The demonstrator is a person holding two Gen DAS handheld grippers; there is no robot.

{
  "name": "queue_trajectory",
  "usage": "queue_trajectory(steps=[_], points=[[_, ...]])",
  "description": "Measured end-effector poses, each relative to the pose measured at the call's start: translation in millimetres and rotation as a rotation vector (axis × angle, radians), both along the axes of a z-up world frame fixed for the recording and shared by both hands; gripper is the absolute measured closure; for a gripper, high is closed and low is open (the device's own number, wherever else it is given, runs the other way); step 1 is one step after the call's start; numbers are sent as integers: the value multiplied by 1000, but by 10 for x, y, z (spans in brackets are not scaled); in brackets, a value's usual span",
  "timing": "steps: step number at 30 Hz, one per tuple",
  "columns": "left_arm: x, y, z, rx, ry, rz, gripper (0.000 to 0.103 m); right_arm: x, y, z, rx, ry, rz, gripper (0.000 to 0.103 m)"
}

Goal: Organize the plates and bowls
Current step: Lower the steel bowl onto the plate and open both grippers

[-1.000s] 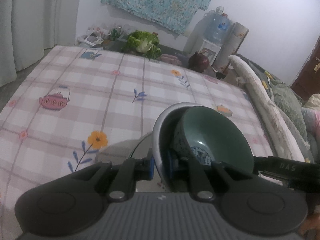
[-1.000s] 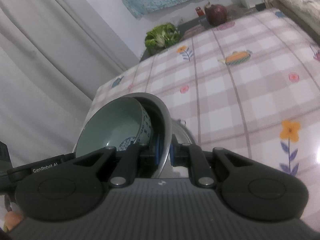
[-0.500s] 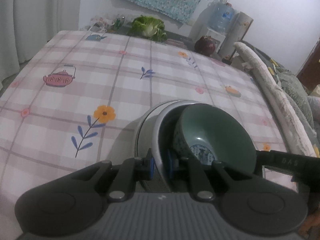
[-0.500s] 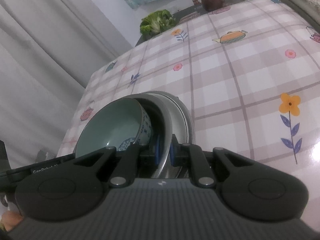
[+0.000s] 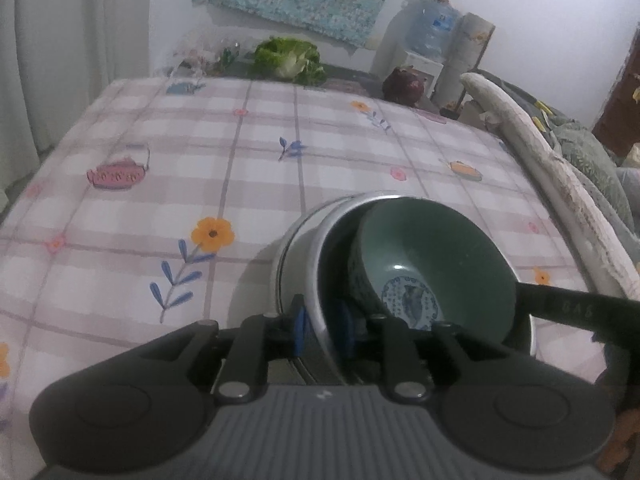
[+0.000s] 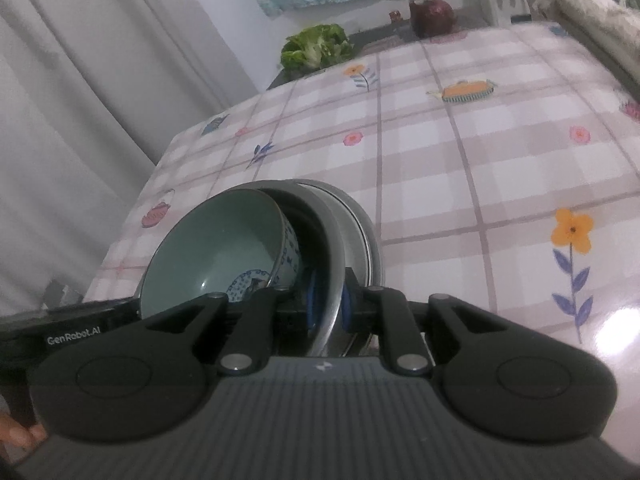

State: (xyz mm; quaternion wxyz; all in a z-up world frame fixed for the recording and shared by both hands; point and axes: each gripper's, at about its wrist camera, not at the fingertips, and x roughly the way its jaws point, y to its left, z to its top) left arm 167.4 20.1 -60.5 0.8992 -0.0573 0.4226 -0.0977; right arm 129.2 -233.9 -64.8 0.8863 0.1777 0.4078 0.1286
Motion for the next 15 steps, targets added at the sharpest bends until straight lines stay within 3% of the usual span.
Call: queue_trajectory(steps=[2, 4, 5, 6, 9, 11, 13, 15], points=[[-18, 6, 33, 9, -12, 0, 81, -23, 2, 43, -29, -23, 2, 86], [-48, 24, 71, 15, -28, 10, 72, -32, -10, 84, -40, -38, 0, 84], [-66, 30, 92, 44, -37, 35, 54, -38, -22, 102, -42, -44, -2, 84], [-91, 42, 112, 67, -54, 52, 42, -48, -36, 120, -42, -49, -6, 82], [-178, 128, 196, 37, -91, 47, 36, -97, -77, 189, -88, -69, -47, 50], [-238, 171, 264, 15, -102, 49, 27, -159, -131, 252, -96, -94, -64, 40], [-307, 186, 328, 18, -126, 53, 19, -217, -188, 304, -69, -102, -65, 21], [-391, 176, 395, 27, -148, 52, 16, -320, -230, 388, -64, -125, -72, 18]])
